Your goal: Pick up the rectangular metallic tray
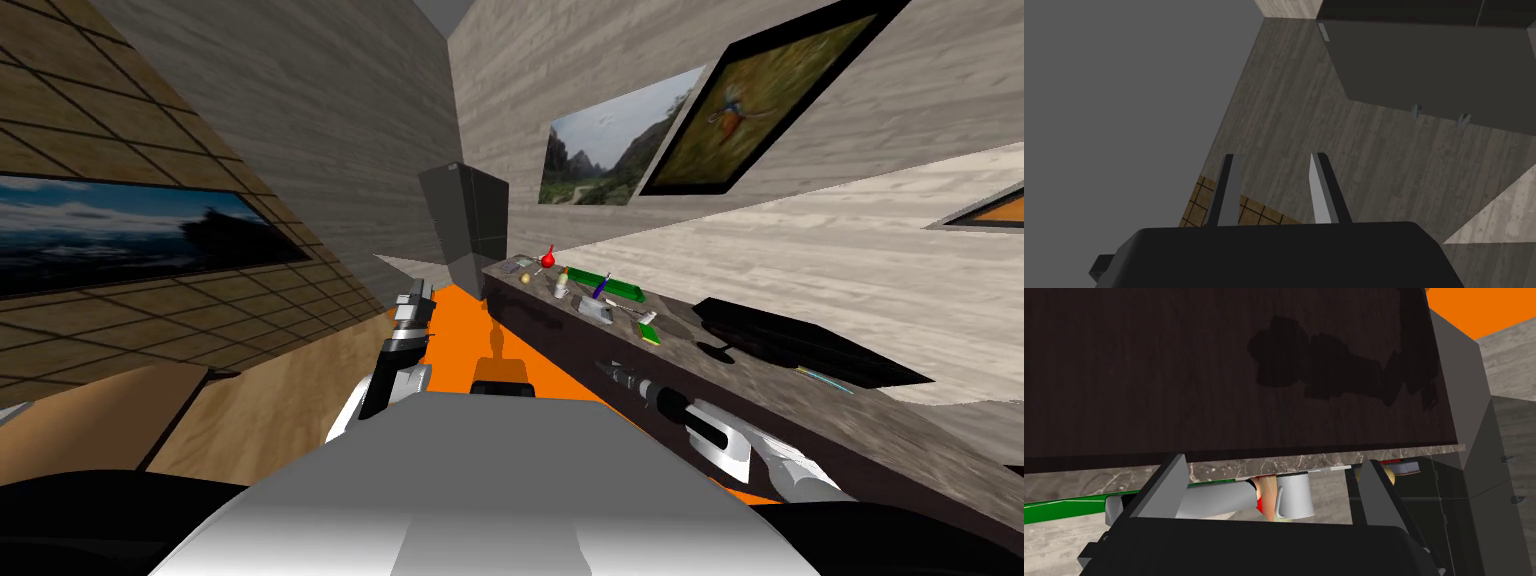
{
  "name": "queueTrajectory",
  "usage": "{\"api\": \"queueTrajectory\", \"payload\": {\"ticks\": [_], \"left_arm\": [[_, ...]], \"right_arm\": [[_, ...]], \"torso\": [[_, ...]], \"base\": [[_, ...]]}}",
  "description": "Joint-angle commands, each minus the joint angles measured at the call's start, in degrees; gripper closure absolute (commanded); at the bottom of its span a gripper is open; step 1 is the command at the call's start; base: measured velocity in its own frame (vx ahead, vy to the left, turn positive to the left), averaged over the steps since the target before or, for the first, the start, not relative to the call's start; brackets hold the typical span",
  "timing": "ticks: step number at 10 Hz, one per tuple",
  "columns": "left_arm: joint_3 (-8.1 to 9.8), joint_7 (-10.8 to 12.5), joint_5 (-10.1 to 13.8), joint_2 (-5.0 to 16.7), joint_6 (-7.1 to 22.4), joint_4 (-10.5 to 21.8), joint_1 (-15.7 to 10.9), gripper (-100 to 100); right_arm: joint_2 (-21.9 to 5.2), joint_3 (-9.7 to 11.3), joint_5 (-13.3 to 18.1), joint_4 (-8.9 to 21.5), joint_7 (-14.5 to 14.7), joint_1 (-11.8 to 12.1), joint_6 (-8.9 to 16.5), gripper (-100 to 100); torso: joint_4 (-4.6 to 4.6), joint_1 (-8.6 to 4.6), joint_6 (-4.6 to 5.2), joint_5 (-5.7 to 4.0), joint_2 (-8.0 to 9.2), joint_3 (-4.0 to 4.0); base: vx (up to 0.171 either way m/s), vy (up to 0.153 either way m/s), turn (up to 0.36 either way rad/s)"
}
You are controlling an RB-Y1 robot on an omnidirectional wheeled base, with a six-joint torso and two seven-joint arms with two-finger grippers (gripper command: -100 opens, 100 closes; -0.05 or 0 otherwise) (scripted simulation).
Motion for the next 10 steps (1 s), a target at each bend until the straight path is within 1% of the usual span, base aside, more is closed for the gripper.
{"api": "queueTrajectory", "payload": {"ticks": [1, 2, 3, 5, 6, 7, 10], "left_arm": [[0.0, 0.0, 0.0, 0.0, 0.0, 0.0, 0.0, 0], [0.0, 0.0, 0.0, 0.0, 0.0, 0.0, 0.0, 0], [0.0, 0.0, 0.0, 0.0, 0.0, 0.0, 0.0, 0], [0.0, 0.0, 0.0, 0.0, 0.0, 0.0, 0.0, 0], [0.0, 0.0, 0.0, 0.0, 0.0, 0.0, 0.0, 0], [0.01, 0.0, 0.0, 0.0, 0.0, 0.0, 0.0, 0], [0.01, 0.0, 0.0, 0.0, 0.0, 0.0, 0.0, 0]], "right_arm": [[-2.8, -0.4, 0.5, 1.3, 0.5, 0.8, 0.7, -100], [-4.4, -0.6, 1.0, 2.8, 0.9, 1.2, 1.0, -100], [-4.7, -0.6, 1.0, 2.8, 0.9, 1.2, 1.0, -100], [-7.8, -1.0, 1.9, 5.7, 1.6, 1.9, 1.5, -100], [-8.2, -1.0, 1.9, 5.7, 1.6, 1.9, 1.5, -100], [-9.7, -1.1, 2.4, 6.9, 1.9, 2.2, 1.7, -100], [-13.5, -1.5, 3.5, 10.0, 2.8, 3.2, 2.3, -100]], "torso": [[0.0, 0.0, 0.0, 0.0, 0.0, 0.0], [0.01, -0.05, -0.03, -0.01, 0.0, 0.0], [-0.02, -0.04, -0.03, -0.01, -0.1, -0.05], [0.0, -0.05, -0.05, -0.02, -0.02, -0.01], [-0.02, -0.04, -0.02, 0.0, -0.11, -0.06], [-0.01, -0.12, 0.02, -0.03, -0.06, -0.04], [-0.04, -0.11, -0.01, -0.03, -0.21, -0.12]], "base": [[0.092, 0.074, 0.184], [0.131, 0.079, 0.232], [0.103, 0.063, 0.117], [0.114, 0.073, 0.233], [0.117, 0.042, 0.079], [0.107, 0.047, 0.169], [0.157, 0.046, 0.224]]}}
